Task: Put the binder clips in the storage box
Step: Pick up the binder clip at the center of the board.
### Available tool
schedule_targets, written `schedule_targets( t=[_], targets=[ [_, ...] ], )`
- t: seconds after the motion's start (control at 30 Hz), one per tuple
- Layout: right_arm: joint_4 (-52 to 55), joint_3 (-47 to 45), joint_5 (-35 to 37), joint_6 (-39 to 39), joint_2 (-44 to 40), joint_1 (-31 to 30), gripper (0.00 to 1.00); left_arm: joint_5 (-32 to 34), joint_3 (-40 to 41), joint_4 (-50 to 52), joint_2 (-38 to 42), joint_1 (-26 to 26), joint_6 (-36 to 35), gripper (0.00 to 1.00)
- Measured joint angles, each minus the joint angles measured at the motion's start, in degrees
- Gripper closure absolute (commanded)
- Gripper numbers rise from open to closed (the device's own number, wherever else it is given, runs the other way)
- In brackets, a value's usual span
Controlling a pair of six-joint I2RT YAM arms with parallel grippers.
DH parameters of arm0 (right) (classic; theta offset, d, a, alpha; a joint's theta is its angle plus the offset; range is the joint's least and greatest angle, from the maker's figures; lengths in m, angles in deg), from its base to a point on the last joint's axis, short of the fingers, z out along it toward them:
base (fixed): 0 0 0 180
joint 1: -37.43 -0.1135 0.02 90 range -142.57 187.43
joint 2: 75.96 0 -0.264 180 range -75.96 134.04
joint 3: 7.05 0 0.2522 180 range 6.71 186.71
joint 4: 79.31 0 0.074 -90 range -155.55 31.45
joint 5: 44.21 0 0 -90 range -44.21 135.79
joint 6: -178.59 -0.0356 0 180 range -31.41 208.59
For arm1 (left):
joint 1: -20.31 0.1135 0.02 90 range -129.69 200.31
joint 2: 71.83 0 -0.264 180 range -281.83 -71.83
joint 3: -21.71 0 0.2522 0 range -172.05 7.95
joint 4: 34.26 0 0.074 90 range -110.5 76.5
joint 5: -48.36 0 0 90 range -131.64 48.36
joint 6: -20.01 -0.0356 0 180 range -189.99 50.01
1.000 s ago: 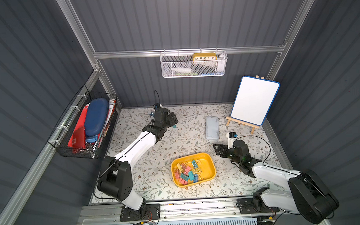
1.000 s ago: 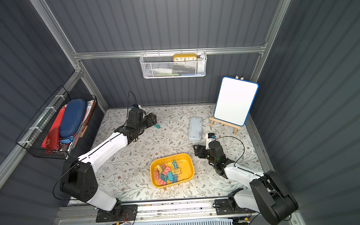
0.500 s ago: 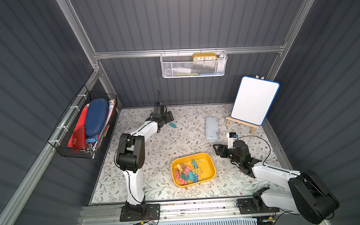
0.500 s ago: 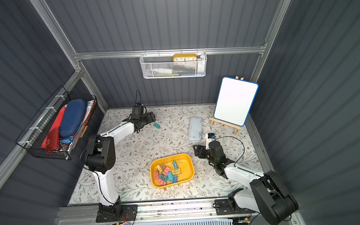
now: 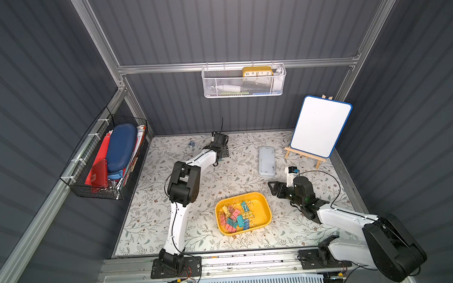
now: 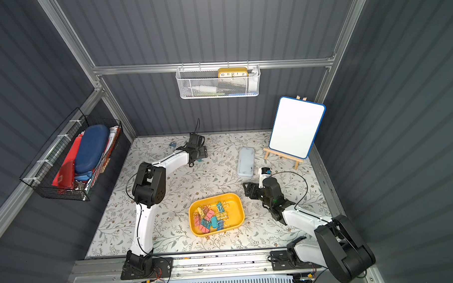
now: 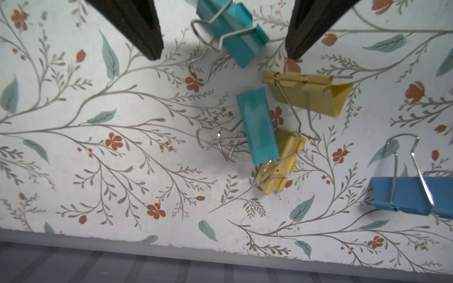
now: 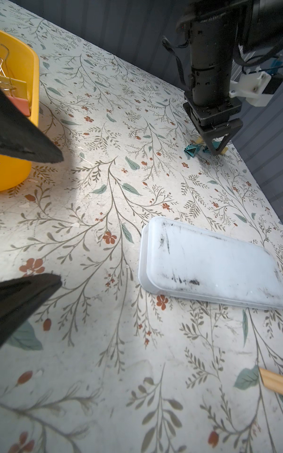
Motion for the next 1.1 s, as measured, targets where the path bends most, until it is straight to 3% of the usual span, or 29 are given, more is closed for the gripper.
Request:
schedule_targets(
  t=[0.1,0.33,0.57,0.7,0.9,1.1],
  targets=[
    [0.0,0.0,0.0,0.0,0.0,0.0,0.24,4.0,-4.7,2.7,-3.6,-0.7,-0.6,0.21],
    [0.0,0.0,0.0,0.0,0.0,0.0,0.24,10.5,-8.1,7.0,-7.0,-1.1,-1.0,0.58],
    [0.0,0.0,-0.2,0.0,0.0,0.0,0.24,12.2,-6.7,7.3,-6.5,-1.6,0.1,0.80],
    [0.0,0.0,-0.2,0.0,0.0,0.0,0.24,11.2,-3.8,7.2,-3.5,-1.7,0.9,0.84],
    [0.0,0.0,-0.3,0.0,0.0,0.0,0.24,8.6,1.1,6.8,2.9,-2.1,2.9,1.00],
    [0.0,0.0,-0.4,-0.2,0.0,0.0,0.24,6.8,3.3,6.1,8.1,-2.6,4.2,1.00]
  ],
)
